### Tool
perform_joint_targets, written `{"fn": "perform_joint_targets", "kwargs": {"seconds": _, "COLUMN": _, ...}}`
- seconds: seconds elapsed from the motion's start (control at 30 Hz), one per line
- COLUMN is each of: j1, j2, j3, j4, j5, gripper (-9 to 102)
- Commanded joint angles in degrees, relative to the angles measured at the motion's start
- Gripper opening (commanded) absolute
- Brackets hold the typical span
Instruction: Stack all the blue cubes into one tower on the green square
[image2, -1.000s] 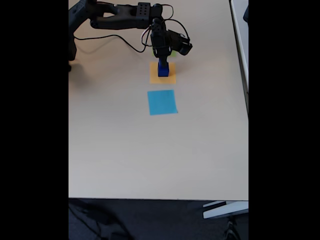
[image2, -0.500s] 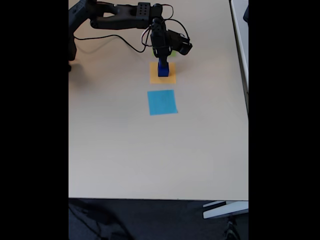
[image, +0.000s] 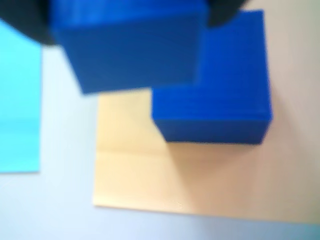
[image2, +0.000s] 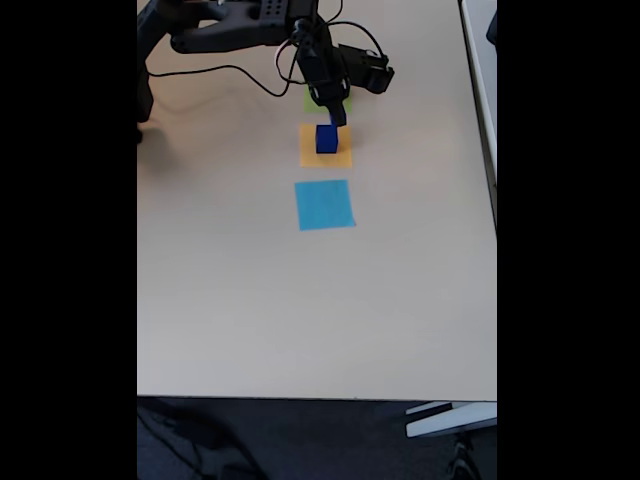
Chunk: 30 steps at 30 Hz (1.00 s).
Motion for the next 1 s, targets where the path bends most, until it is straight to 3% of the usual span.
{"fn": "perform_joint_targets", "kwargs": {"seconds": 0.0, "j1": 2.7, "j2": 5.2, "j3": -2.4, "j4": 0.2, "j5": -2.0, "gripper": 4}}
{"fn": "perform_joint_targets", "kwargs": {"seconds": 0.47, "j1": 12.4, "j2": 0.4, "j3": 0.6, "j4": -4.1, "j5": -14.0, "gripper": 4}}
{"fn": "perform_joint_targets", "kwargs": {"seconds": 0.97, "j1": 12.2, "j2": -7.6, "j3": -1.4, "j4": -8.0, "j5": -15.8, "gripper": 4}}
